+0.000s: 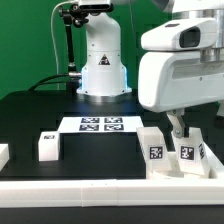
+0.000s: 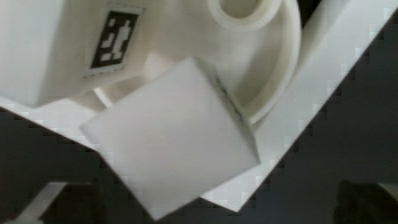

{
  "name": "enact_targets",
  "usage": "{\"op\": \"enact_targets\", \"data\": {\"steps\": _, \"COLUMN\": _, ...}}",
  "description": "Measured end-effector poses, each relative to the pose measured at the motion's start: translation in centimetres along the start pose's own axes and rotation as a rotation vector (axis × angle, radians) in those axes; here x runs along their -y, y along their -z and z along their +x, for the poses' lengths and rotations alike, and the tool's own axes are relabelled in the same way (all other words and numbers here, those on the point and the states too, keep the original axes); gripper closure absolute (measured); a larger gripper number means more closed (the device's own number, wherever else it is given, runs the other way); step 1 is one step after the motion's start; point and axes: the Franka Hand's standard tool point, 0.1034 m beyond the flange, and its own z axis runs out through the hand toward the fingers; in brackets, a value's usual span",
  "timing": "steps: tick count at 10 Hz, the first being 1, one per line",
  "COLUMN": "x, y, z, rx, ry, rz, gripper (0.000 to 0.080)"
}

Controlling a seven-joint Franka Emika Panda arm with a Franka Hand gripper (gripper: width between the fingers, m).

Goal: Assemble stool

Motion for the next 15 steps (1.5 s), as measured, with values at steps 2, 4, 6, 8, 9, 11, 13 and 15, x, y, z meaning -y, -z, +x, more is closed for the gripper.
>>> {"op": "enact_targets", "data": {"steps": 2, "x": -0.9, "y": -0.7, "z": -0.1, "rx": -0.062, "ry": 0.021, "rz": -0.040, "gripper": 0.0151}}
{"op": "enact_targets", "data": {"steps": 4, "x": -0.7, "y": -1.1, "z": -0.3, "rx": -0.080, "ry": 0.020, "rz": -0.052, "gripper": 0.0178}}
{"op": "enact_targets", "data": {"steps": 6, "x": -0.8, "y": -1.1, "z": -0.4, "rx": -0.080, "ry": 0.018, "rz": -0.052, "gripper": 0.0351}}
{"op": "enact_targets", "data": {"steps": 8, "x": -0.9, "y": -1.1, "z": -0.4, "rx": -0.080, "ry": 0.015, "rz": -0.053, "gripper": 0.0458}}
{"op": "enact_targets", "data": {"steps": 9, "x": -1.0, "y": -1.1, "z": -0.4, "rx": -0.080, "ry": 0.015, "rz": -0.053, "gripper": 0.0458}}
{"op": "enact_targets", "data": {"steps": 11, "x": -1.1, "y": -1.1, "z": -0.5, "rx": -0.080, "ry": 0.012, "rz": -0.053, "gripper": 0.0458}}
{"op": "enact_targets", "data": {"steps": 13, "x": -1.6, "y": -0.9, "z": -0.4, "rx": -0.080, "ry": -0.047, "rz": -0.050, "gripper": 0.0458}}
{"op": "enact_targets", "data": {"steps": 15, "x": -2.8, "y": -0.6, "z": -0.5, "rx": -0.086, "ry": -0.147, "rz": -0.034, "gripper": 0.0456}}
